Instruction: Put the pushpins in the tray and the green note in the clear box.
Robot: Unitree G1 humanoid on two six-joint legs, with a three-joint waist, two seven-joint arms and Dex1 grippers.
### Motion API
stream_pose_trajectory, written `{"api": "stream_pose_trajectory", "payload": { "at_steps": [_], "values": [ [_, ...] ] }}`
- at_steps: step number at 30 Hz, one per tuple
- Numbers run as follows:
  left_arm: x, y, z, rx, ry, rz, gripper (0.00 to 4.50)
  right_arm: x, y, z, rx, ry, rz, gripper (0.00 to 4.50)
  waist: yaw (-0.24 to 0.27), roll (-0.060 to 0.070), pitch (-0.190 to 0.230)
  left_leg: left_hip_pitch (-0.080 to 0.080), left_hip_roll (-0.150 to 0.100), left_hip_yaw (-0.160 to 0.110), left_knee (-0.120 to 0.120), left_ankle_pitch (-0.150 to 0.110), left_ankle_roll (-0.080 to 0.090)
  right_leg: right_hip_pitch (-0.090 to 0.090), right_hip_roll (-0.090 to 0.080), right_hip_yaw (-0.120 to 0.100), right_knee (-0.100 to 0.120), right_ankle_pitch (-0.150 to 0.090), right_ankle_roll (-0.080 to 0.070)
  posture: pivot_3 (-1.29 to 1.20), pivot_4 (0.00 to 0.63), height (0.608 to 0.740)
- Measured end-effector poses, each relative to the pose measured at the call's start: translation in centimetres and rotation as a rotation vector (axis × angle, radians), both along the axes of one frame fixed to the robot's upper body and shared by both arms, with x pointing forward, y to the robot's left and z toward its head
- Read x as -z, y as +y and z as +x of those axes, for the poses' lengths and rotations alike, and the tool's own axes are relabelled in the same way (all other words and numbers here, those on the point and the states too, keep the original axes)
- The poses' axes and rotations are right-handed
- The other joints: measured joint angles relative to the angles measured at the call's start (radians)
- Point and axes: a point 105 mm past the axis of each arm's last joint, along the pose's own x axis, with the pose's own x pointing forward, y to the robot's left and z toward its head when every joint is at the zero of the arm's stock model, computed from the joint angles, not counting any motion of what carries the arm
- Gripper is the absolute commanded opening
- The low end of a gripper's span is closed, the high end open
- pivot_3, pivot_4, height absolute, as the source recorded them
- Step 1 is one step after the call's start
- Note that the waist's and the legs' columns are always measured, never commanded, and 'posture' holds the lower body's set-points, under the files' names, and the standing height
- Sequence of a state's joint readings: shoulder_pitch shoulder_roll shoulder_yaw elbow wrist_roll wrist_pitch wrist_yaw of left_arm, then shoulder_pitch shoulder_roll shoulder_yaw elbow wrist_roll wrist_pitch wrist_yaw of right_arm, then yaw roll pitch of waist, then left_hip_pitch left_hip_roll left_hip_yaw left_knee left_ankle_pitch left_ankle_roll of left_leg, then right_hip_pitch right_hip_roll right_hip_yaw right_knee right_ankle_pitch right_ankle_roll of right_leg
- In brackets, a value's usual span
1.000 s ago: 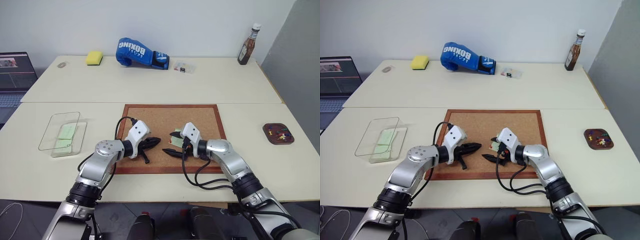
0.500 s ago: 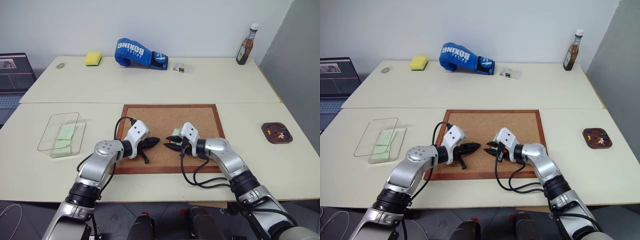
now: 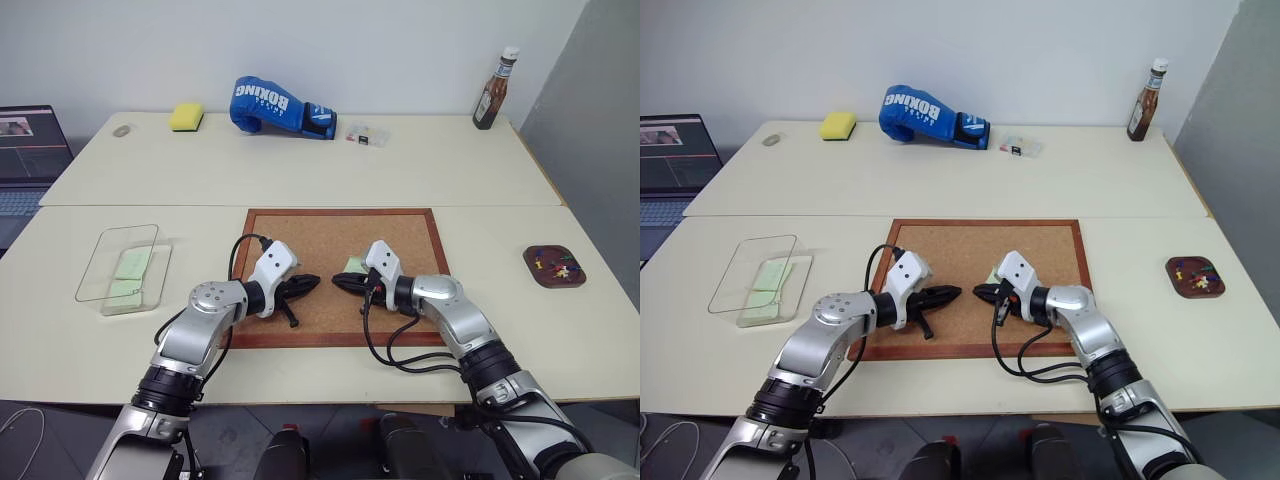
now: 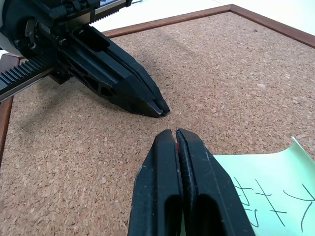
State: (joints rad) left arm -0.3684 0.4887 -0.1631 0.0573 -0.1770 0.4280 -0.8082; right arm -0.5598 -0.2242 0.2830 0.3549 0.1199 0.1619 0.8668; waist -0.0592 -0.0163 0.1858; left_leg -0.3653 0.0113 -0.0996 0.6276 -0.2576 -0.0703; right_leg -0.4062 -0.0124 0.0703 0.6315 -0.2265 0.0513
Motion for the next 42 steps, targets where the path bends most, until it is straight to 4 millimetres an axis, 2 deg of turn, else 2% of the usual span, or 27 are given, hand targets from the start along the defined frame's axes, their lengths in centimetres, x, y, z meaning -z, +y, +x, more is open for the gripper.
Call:
{"api": "stream_pose_trajectory", "payload": {
  "at_steps": [2, 3, 8, 13, 19, 20, 22, 25, 30, 31, 38, 42],
  "values": [
    [0.2, 0.0, -0.1, -0.003, 0.003, 0.000, 0.00, -0.5, 0.0, 0.0, 0.002, -0.007, 0.001, 0.02, 0.000, 0.000, 0.000, 0.000, 0.000, 0.000, 0.000, 0.000, 0.000, 0.000, 0.000, 0.000, 0.000, 0.000, 0.000, 0.00, 0.150, 0.740],
    [0.2, 0.0, -0.2, -0.004, 0.003, 0.000, 0.00, -1.4, 0.0, 0.1, 0.006, -0.033, 0.021, 0.02, 0.001, 0.000, 0.000, 0.000, 0.000, 0.000, 0.000, 0.000, 0.000, 0.000, 0.000, 0.000, 0.000, 0.001, 0.001, 0.00, 0.150, 0.740],
    [0.2, 0.0, -0.1, -0.008, 0.002, -0.003, 0.00, -7.6, -0.2, 1.0, 0.040, -0.199, 0.099, 0.02, 0.001, 0.000, 0.000, 0.000, 0.000, 0.000, 0.000, 0.000, 0.000, 0.000, 0.000, 0.000, 0.000, 0.000, 0.001, 0.00, 0.150, 0.740],
    [-0.1, -0.3, 0.1, -0.013, -0.009, -0.024, 0.00, -8.9, -0.9, 1.5, 0.103, -0.199, 0.137, 0.02, 0.001, 0.000, 0.000, 0.000, 0.000, 0.000, 0.000, 0.000, 0.000, 0.000, 0.000, 0.000, 0.000, 0.000, 0.000, 0.00, 0.150, 0.740],
    [-0.9, -0.4, 0.1, -0.077, 0.071, -0.206, 0.89, -11.5, -2.8, 3.0, 0.253, -0.239, 0.194, 0.00, 0.001, 0.000, 0.000, -0.002, 0.000, -0.001, 0.000, 0.000, 0.000, -0.001, 0.000, 0.000, 0.000, 0.001, 0.001, 0.00, 0.150, 0.740],
    [-1.4, -0.5, -0.1, -0.086, 0.093, -0.263, 1.08, -11.8, -2.9, 3.0, 0.261, -0.242, 0.201, 0.00, 0.001, 0.000, 0.001, -0.003, 0.000, -0.001, 0.000, 0.000, 0.000, -0.002, 0.000, 0.000, 0.000, 0.002, 0.003, 0.00, 0.150, 0.740],
    [-3.7, -1.3, -0.6, -0.056, 0.098, -0.392, 1.53, -12.1, -3.3, 3.2, 0.284, -0.247, 0.209, 0.00, 0.001, -0.001, 0.001, -0.009, 0.000, -0.001, 0.000, 0.000, 0.000, -0.007, 0.000, -0.001, 0.000, 0.004, 0.006, 0.00, 0.150, 0.740],
    [-5.6, -1.9, -1.2, -0.021, 0.100, -0.473, 1.99, -12.1, -3.3, 3.2, 0.286, -0.234, 0.213, 0.00, 0.002, -0.001, 0.001, -0.017, 0.000, -0.001, 0.000, 0.000, 0.000, -0.015, 0.000, 0.000, 0.002, 0.004, 0.005, 0.00, 0.150, 0.740],
    [-6.6, -3.6, -1.2, -0.013, 0.141, -0.607, 3.01, -12.8, -3.0, 3.3, 0.296, -0.245, 0.228, 0.00, 0.004, -0.001, 0.001, -0.018, -0.001, -0.001, 0.001, 0.000, -0.001, -0.016, -0.001, -0.001, 0.001, 0.006, 0.002, 0.00, 0.150, 0.740],
    [-6.8, -3.7, -1.2, -0.013, 0.141, -0.617, 3.09, -12.8, -3.0, 3.3, 0.297, -0.247, 0.231, 0.00, 0.004, -0.001, 0.001, -0.018, -0.002, -0.001, 0.001, 0.000, -0.001, -0.016, -0.002, -0.001, 0.001, 0.006, 0.003, 0.00, 0.150, 0.740],
    [-8.1, -5.8, -0.1, -0.043, 0.139, -0.731, 4.38, -13.5, -2.2, 2.5, 0.270, -0.279, 0.230, 0.00, 0.004, -0.001, 0.001, -0.018, -0.002, -0.001, 0.002, 0.000, -0.001, -0.015, -0.001, -0.001, 0.001, 0.004, 0.005, 0.00, 0.150, 0.740],
    [-8.5, -6.8, 0.8, -0.076, 0.149, -0.779, 4.45, -13.5, -1.3, 1.6, 0.233, -0.295, 0.222, 0.00, 0.005, -0.001, 0.001, -0.018, -0.002, -0.001, 0.002, 0.000, -0.001, -0.015, -0.001, 0.000, 0.002, 0.004, 0.005, 0.00, 0.150, 0.740]
  ]
}}
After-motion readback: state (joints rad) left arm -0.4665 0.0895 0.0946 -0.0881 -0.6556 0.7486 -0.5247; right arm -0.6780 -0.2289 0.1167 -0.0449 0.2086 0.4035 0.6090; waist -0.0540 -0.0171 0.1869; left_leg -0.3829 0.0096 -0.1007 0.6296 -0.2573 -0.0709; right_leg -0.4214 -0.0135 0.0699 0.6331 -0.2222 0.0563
